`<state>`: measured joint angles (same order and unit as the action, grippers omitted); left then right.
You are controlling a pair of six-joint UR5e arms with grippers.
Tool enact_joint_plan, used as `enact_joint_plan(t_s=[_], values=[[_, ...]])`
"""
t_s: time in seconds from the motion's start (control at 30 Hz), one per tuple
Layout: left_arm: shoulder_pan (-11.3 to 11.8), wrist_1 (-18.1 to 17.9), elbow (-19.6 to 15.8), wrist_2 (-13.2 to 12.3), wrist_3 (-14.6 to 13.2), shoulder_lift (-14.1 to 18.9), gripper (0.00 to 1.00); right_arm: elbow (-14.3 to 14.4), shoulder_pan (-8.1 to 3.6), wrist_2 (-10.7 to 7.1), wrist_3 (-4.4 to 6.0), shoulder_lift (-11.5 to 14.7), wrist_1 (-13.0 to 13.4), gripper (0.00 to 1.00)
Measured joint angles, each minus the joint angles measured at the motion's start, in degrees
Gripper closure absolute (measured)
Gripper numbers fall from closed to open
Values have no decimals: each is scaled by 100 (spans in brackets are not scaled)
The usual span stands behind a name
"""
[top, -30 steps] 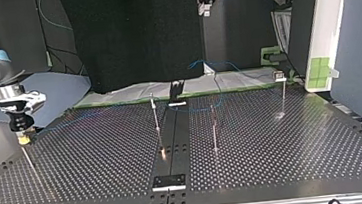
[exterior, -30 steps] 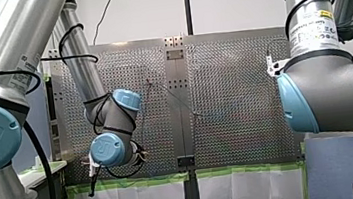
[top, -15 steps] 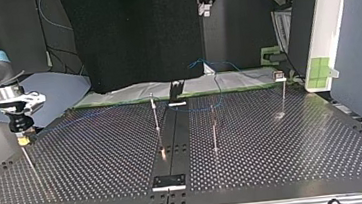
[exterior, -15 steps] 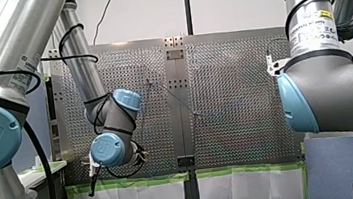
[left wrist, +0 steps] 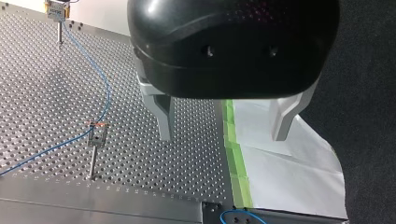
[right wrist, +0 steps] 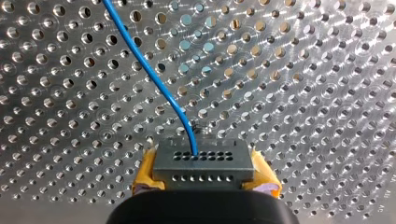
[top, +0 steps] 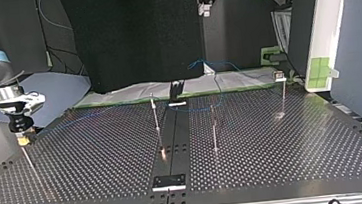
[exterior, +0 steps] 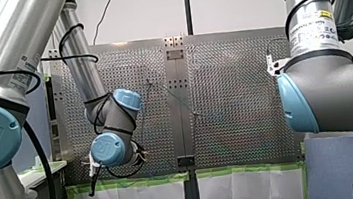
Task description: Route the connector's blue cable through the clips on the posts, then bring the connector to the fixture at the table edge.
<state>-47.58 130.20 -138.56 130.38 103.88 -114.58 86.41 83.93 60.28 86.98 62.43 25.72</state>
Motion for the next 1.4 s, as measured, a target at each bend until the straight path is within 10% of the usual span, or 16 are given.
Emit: enact_joint_plan(t_s=[1.4], values=[[3,33,4,0,0,1,0,-8,-34,120,148,-29,-1,100]])
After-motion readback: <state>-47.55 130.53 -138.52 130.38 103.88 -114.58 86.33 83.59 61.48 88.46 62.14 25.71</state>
